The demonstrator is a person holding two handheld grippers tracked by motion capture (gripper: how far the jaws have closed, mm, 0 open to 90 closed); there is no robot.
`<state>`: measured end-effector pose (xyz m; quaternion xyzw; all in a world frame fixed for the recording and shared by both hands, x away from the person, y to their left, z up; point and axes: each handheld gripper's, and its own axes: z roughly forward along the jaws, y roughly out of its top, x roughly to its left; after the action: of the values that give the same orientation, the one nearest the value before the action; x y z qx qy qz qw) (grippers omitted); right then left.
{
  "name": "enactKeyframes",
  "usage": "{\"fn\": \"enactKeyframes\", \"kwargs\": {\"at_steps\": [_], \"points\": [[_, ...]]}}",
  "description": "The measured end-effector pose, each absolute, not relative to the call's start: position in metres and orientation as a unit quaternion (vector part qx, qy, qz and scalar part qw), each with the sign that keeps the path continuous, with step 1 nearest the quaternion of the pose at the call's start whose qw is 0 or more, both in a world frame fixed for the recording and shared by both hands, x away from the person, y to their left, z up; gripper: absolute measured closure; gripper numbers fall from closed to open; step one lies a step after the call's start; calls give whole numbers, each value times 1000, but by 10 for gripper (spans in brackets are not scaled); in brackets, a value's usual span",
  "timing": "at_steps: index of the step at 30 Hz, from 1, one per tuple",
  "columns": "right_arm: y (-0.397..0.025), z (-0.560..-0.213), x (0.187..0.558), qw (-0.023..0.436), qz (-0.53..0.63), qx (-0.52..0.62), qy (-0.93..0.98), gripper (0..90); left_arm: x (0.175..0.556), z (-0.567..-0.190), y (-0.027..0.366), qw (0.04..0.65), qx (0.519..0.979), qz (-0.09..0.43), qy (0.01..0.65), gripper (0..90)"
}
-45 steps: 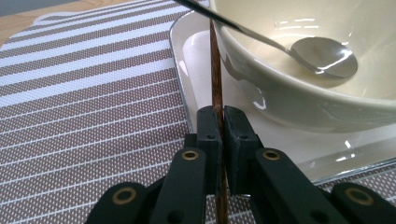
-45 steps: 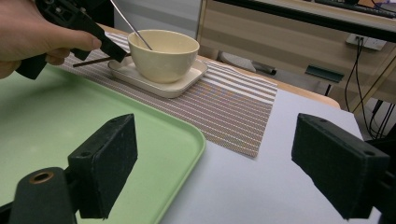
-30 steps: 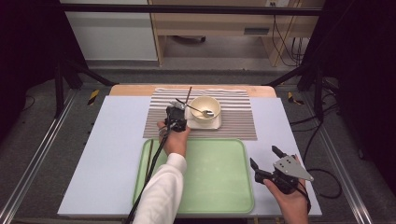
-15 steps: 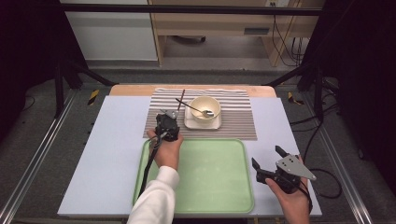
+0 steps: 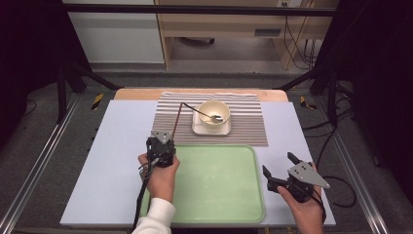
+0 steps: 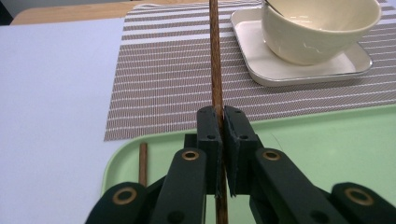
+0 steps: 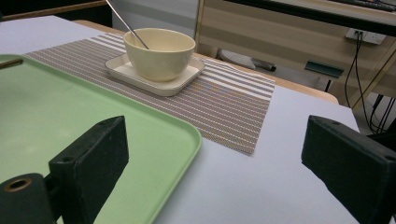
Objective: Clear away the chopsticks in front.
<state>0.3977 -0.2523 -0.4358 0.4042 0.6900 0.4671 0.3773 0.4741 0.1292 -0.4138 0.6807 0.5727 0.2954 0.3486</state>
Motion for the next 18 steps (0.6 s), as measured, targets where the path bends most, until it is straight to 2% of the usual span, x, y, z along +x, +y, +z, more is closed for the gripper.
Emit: {"fn": "enactKeyframes", "kwargs": {"at_steps": [9,18], "points": [[-253,-436,398,379,465,405,691,75,439,-406,143,381,658,276,588,856],[-254,-436,398,378,464,408,690,74,419,-409,152,378,656,278,592,856]]}}
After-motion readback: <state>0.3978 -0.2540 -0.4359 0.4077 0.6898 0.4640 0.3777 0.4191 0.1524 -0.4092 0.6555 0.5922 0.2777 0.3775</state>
